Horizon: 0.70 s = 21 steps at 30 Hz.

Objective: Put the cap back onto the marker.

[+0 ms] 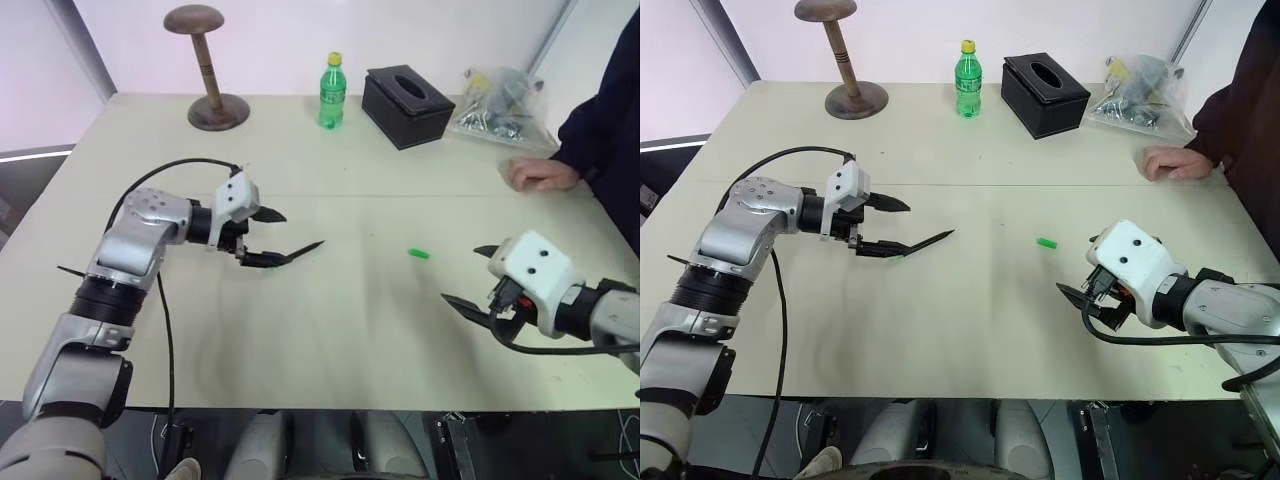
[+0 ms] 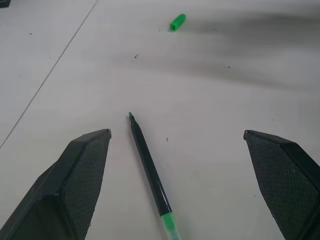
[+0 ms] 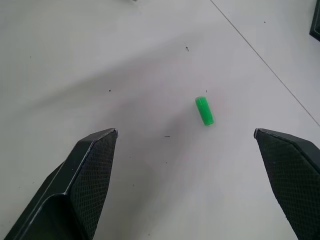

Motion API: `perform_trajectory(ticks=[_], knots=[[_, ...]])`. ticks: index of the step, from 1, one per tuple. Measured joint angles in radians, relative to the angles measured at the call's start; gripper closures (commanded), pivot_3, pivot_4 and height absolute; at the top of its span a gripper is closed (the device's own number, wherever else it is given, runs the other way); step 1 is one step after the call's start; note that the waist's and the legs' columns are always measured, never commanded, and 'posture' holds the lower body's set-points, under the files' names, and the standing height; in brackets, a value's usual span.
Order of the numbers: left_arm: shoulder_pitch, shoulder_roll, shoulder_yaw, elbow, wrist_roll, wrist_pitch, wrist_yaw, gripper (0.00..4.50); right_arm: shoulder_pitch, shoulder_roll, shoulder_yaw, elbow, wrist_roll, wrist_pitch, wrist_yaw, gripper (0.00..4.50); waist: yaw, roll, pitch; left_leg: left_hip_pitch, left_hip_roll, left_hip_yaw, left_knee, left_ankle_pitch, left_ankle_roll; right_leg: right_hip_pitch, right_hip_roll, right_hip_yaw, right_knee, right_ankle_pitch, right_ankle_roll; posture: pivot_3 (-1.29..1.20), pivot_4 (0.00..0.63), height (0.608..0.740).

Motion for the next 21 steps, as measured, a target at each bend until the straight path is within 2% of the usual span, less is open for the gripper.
perform_trajectory(ticks=[13, 21], knots=[[0.016, 0.0, 0.009, -0.004, 0.002, 0.01, 0.011, 0.04, -0.054, -0.004, 0.071, 0.055, -0.013, -0.04, -0.02, 0.0, -0.001, 0.0, 0.0, 0.0, 0.0, 0.0, 0.0, 0.0, 0.0, 0.0, 0.0, 0.0, 0.0, 0.0, 0.0, 0.0, 0.15, 0.74], [0.045, -0.027, 0.074, 0.046, -0.012, 0.007, 0.059, 0.04, -0.113, 0.029, 0.153, 0.064, -0.032, -0.047, -0.074, 0.0, -0.001, 0.0, 0.0, 0.0, 0.0, 0.0, 0.0, 0.0, 0.0, -0.001, 0.0, 0.0, 0.0, 0.0, 0.0, 0.0, 0.15, 0.74]])
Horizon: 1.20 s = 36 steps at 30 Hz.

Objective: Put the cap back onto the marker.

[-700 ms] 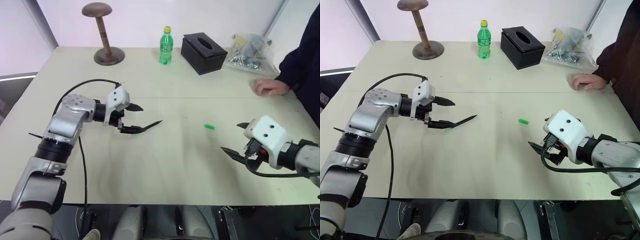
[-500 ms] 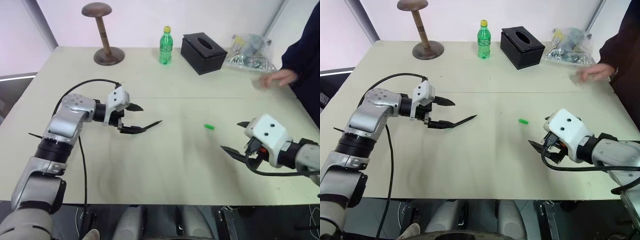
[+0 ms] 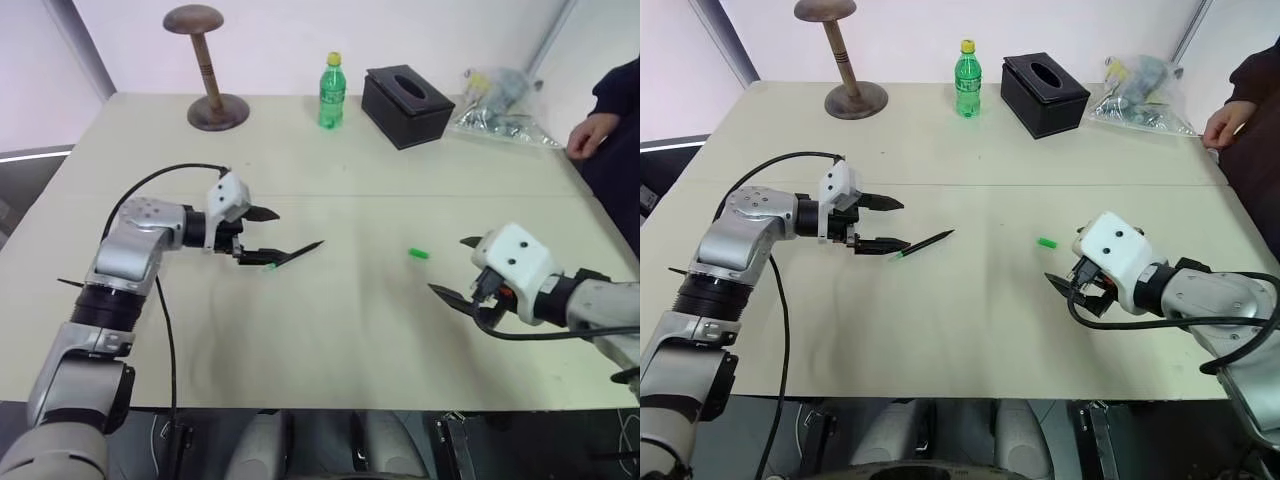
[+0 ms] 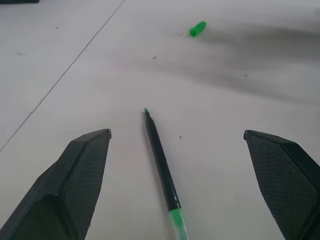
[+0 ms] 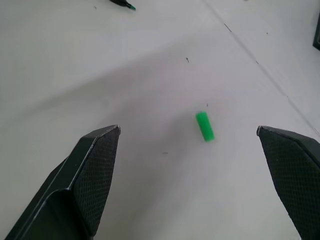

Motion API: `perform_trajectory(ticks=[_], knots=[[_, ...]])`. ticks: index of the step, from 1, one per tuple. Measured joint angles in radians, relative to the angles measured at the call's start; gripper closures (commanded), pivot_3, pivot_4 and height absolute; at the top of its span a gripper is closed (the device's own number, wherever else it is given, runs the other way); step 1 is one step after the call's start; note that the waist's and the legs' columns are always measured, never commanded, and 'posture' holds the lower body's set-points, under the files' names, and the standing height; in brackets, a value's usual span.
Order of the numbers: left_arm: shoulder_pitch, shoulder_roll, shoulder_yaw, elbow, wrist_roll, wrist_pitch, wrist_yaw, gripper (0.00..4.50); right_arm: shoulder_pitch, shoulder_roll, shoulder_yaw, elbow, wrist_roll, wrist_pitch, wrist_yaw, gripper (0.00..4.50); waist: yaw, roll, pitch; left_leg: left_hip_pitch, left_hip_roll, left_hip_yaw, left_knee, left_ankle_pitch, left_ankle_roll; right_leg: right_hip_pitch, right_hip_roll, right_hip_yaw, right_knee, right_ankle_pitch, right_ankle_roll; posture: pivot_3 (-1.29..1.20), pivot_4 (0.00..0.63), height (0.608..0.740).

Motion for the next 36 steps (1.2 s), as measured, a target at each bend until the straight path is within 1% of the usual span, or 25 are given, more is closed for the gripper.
perform_trajectory(ticks=[3, 6, 9, 11, 15, 19, 22, 28, 32, 36], knots=[[-0.013, -0.028, 0.024, 0.069, -0.001, 0.008, 0.031, 0.04, -0.02, 0.015, 0.028, 0.019, -0.021, -0.021, -0.026, 0.0, 0.0, 0.0, 0.0, 0.0, 0.0, 0.0, 0.0, 0.0, 0.0, 0.0, 0.0, 0.0, 0.0, 0.0, 0.0, 0.0, 0.15, 0.74], [-0.017, -0.029, 0.02, 0.137, 0.021, -0.01, 0.027, 0.04, -0.029, 0.062, 0.062, 0.027, -0.045, -0.032, -0.07, 0.0, 0.0, 0.0, 0.0, 0.0, 0.0, 0.0, 0.0, 0.0, 0.0, 0.0, 0.0, 0.0, 0.0, 0.0, 0.0, 0.0, 0.15, 0.74], [-0.056, -0.039, 0.007, 0.219, 0.044, -0.054, -0.006, 0.04, -0.056, 0.118, 0.093, 0.015, -0.051, -0.016, -0.121, 0.0, 0.001, 0.0, 0.0, -0.001, 0.0, 0.0, 0.0, 0.0, 0.0, -0.001, 0.0, 0.0, 0.001, 0.0, 0.0, 0.0, 0.15, 0.74], [-0.092, -0.058, 0.007, 0.291, 0.051, -0.115, -0.013, 0.04, -0.054, 0.121, 0.122, -0.008, -0.067, -0.009, -0.142, 0.0, 0.004, 0.0, 0.0, -0.001, -0.001, 0.0, 0.001, 0.0, 0.0, -0.001, 0.0, 0.0, 0.001, 0.0, 0.0, 0.0, 0.15, 0.74], [-0.152, -0.085, 0.012, 0.452, 0.07, -0.256, -0.02, 0.04, -0.048, 0.139, 0.14, -0.035, -0.077, 0.012, -0.172, 0.0, 0.001, 0.0, 0.0, -0.001, -0.001, 0.0, 0.001, 0.0, 0.0, -0.001, 0.0, 0.0, 0.001, 0.0, 0.0, 0.0, 0.15, 0.74], [-0.171, -0.1, 0.014, 0.541, 0.078, -0.356, -0.071, 0.04, -0.022, 0.142, 0.148, -0.05, -0.087, 0.024, -0.192, 0.0, -0.002, 0.0, 0.0, -0.001, -0.001, 0.0, 0.0, 0.0, 0.0, -0.001, 0.0, 0.0, 0.001, 0.0, 0.0, 0.0, 0.15, 0.74], [-0.171, -0.105, 0.011, 0.575, 0.089, -0.394, -0.113, 0.04, -0.007, 0.146, 0.147, -0.072, -0.087, 0.037, -0.198, 0.0, -0.001, 0.0, 0.0, -0.001, -0.001, 0.0, 0.001, 0.0, 0.0, -0.001, 0.0, 0.0, 0.002, 0.0, 0.0, 0.0, 0.15, 0.74], [-0.171, -0.114, -0.002, 0.579, 0.121, -0.415, -0.147, 0.04, 0.022, 0.146, 0.138, -0.088, -0.087, 0.051, -0.203, 0.0, 0.0, 0.0, 0.0, -0.001, -0.001, 0.0, 0.001, 0.0, 0.0, -0.001, 0.0, 0.0, 0.002, 0.0, 0.0, 0.0, 0.15, 0.74], [-0.165, -0.121, -0.017, 0.578, 0.165, -0.428, -0.127, 0.04, 0.022, 0.146, 0.136, -0.088, -0.087, 0.054, -0.205, 0.0, 0.0, 0.0, 0.0, -0.001, -0.001, 0.0, 0.001, 0.0, 0.0, -0.001, 0.0, 0.0, 0.002, 0.0, 0.0, 0.0, 0.15, 0.74], [-0.125, -0.144, -0.04, 0.57, 0.207, -0.435, -0.076, 0.04, 0.024, 0.146, 0.131, -0.088, -0.087, 0.054, -0.205, 0.0, -0.001, 0.0, 0.0, -0.001, -0.001, 0.0, 0.001, 0.0, 0.0, -0.001, 0.0, 0.0, 0.002, 0.0, 0.0, 0.0, 0.15, 0.74]])
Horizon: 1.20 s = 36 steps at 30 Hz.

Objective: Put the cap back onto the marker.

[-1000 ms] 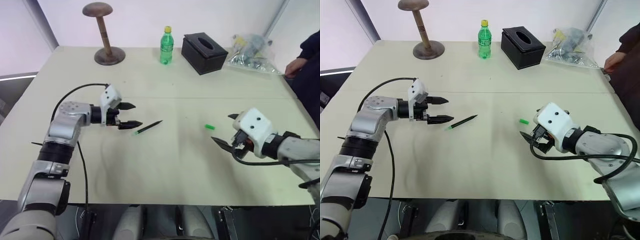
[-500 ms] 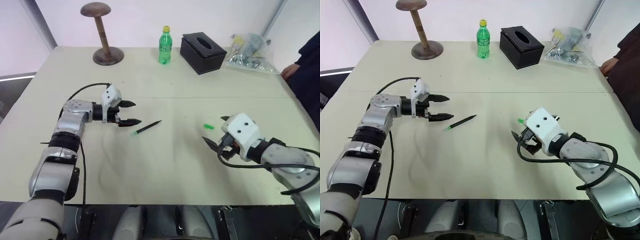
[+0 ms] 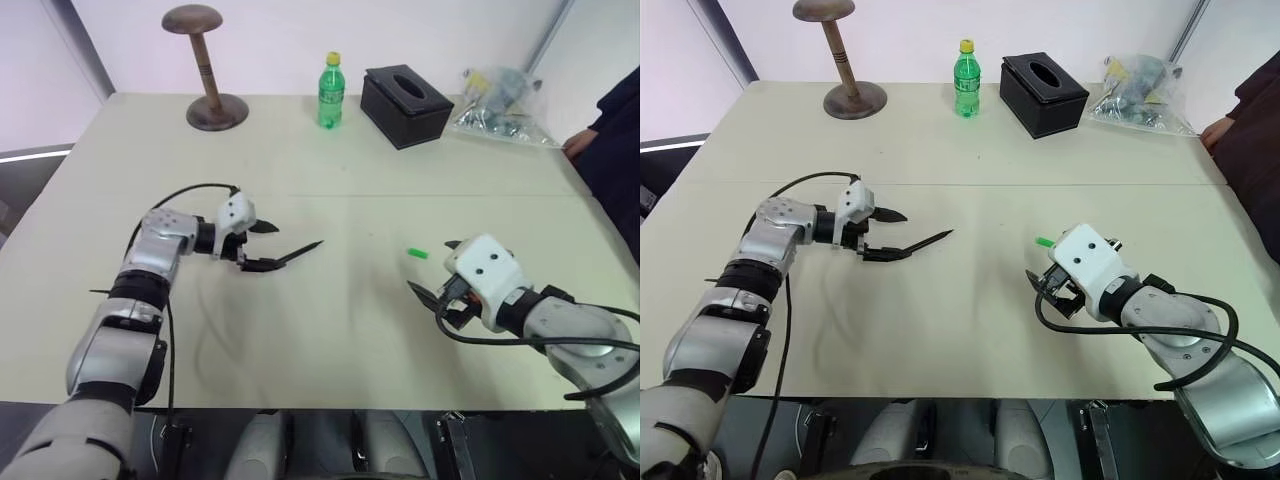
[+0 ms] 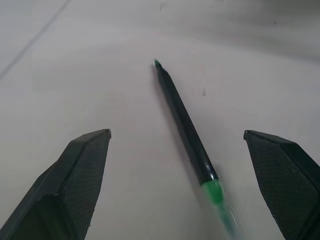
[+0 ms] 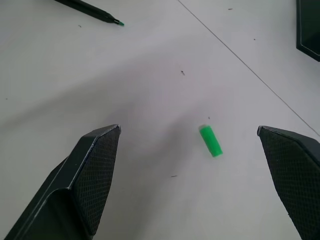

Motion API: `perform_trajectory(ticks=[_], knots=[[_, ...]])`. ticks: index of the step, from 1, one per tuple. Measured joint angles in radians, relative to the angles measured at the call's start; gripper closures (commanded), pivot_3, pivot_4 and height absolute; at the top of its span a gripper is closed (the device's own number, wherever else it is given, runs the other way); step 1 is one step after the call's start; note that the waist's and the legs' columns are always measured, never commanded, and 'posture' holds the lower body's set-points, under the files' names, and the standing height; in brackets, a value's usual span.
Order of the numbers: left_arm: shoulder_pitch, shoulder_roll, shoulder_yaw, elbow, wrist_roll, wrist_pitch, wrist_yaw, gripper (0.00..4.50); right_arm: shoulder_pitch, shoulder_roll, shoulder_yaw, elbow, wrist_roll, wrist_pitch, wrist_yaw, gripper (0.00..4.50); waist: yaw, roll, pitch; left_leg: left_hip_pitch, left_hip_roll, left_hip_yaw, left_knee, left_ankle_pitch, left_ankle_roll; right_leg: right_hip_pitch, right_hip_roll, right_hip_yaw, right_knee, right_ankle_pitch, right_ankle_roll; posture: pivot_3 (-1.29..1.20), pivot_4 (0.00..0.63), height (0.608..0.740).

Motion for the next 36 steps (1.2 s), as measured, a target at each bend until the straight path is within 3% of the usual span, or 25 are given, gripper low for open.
perform_trajectory(ticks=[10, 18, 21, 28, 36], knots=[[0.118, -0.016, 0.002, -0.156, 0.036, -0.02, 0.16, 0.04, 0.008, -0.003, -0.006, -0.001, 0.001, 0.01, 0.007, 0.0, 0.007, 0.0, -0.001, 0.003, 0.0, 0.0, 0.001, 0.0, 0.0, 0.004, -0.001, 0.0, 0.0, 0.0, 0.0, 0.0, 0.15, 0.74], [0.253, -0.023, 0.033, -0.376, 0.013, 0.14, 0.262, 0.04, 0.02, -0.006, -0.021, -0.002, 0.001, 0.017, 0.019, 0.0, 0.008, 0.001, -0.002, 0.004, 0.0, -0.001, 0.001, 0.0, 0.0, 0.006, -0.001, -0.001, 0.0, 0.0, 0.0, 0.0, 0.15, 0.74], [0.272, -0.024, 0.032, -0.43, 0.006, 0.204, 0.261, 0.9, 0.019, -0.008, -0.021, -0.002, 0.001, 0.017, 0.027, 0.0, 0.009, 0.001, -0.002, 0.004, 0.0, -0.001, 0.001, 0.0, 0.0, 0.006, -0.001, -0.001, 0.0, 0.0, 0.0, 0.0, 0.15, 0.74], [0.266, -0.039, 0.029, -0.483, -0.012, 0.35, 0.261, 4.47, 0.002, -0.016, -0.021, 0.002, 0.001, 0.017, 0.039, 0.0, 0.017, 0.001, -0.002, 0.005, 0.0, -0.001, 0.001, 0.0, 0.0, 0.006, 0.0, -0.001, 0.0, 0.0, 0.0, 0.0, 0.15, 0.74], [0.242, -0.029, 0.01, -0.47, -0.009, 0.363, 0.232, 4.47, 0.002, -0.025, -0.021, 0.003, 0.001, 0.017, 0.048, 0.0, 0.02, 0.001, -0.002, 0.005, 0.0, -0.001, 0.001, 0.0, 0.0, 0.006, -0.001, -0.001, 0.0, 0.0, 0.0, 0.0, 0.15, 0.74]])
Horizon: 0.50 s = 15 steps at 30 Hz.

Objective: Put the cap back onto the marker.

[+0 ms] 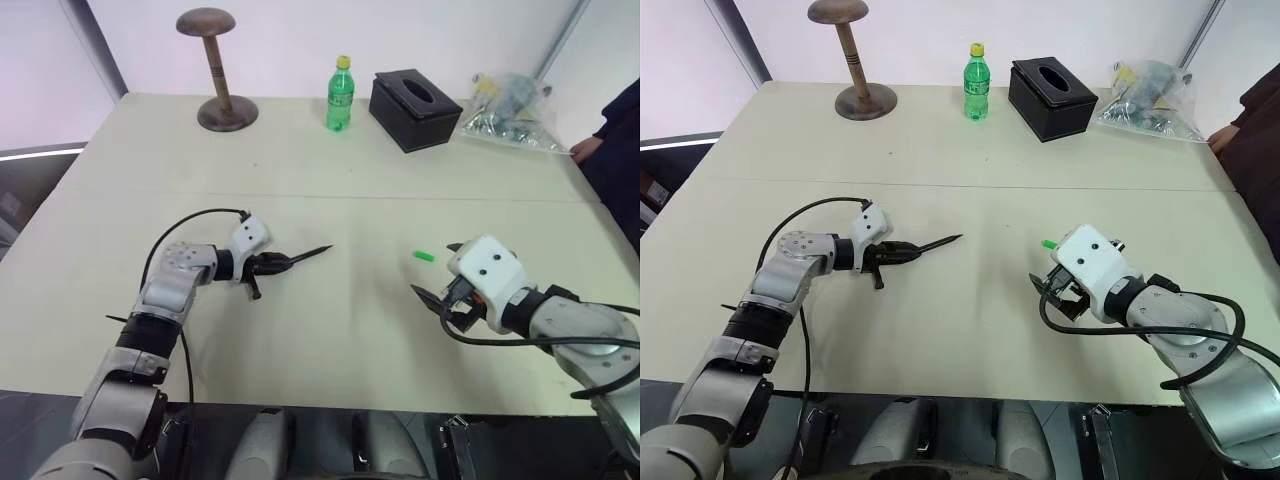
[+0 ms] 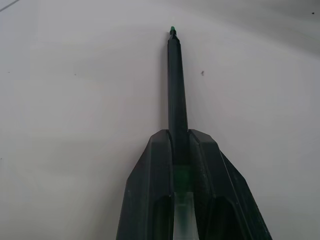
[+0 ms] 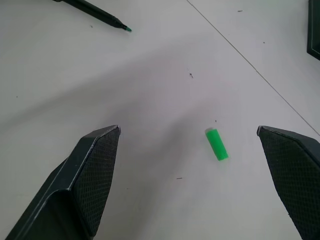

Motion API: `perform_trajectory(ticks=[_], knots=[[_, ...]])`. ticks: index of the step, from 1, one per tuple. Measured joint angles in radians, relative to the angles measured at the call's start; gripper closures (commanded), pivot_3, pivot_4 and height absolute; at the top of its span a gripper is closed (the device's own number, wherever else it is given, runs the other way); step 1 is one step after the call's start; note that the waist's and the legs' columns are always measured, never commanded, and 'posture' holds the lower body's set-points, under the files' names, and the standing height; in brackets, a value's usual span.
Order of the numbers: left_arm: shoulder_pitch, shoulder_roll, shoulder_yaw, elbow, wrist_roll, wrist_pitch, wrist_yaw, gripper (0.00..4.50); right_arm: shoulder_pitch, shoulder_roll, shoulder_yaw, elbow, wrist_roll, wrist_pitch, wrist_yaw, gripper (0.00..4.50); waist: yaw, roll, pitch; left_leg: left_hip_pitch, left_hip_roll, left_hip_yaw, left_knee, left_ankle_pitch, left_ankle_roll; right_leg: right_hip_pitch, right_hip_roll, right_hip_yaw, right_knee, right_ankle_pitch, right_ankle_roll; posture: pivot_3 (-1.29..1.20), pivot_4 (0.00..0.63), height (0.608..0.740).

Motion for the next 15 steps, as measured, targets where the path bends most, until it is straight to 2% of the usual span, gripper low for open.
perform_trajectory(ticks=[5, 9, 15], knots=[[-0.001, 0.001, -0.011, 0.017, -0.018, -0.056, -0.071, 4.47, 0.0, -0.002, 0.0, 0.001, 0.0, -0.001, 0.005, 0.0, 0.001, 0.0, 0.0, -0.001, 0.0, 0.0, 0.0, 0.0, 0.0, -0.001, 0.0, 0.0, -0.001, 0.0, 0.0, 0.0, 0.15, 0.74], [-0.022, -0.007, -0.013, 0.046, -0.026, -0.167, -0.132, 4.47, 0.006, -0.005, -0.017, 0.028, 0.005, -0.026, 0.027, 0.0, 0.003, 0.0, 0.0, -0.001, 0.0, 0.0, 0.0, 0.0, 0.0, -0.001, 0.0, 0.0, -0.001, 0.0, 0.0, 0.0, 0.15, 0.74], [-0.141, 0.004, -0.011, 0.099, -0.023, -0.36, -0.174, 4.47, -0.025, 0.082, -0.111, 0.186, 0.066, -0.114, 0.085, 0.0, 0.0, -0.001, 0.0, -0.002, 0.0, 0.0, 0.0, 0.0, 0.0, -0.001, 0.0, 0.0, -0.002, 0.0, 0.0, 0.0, 0.15, 0.74]])
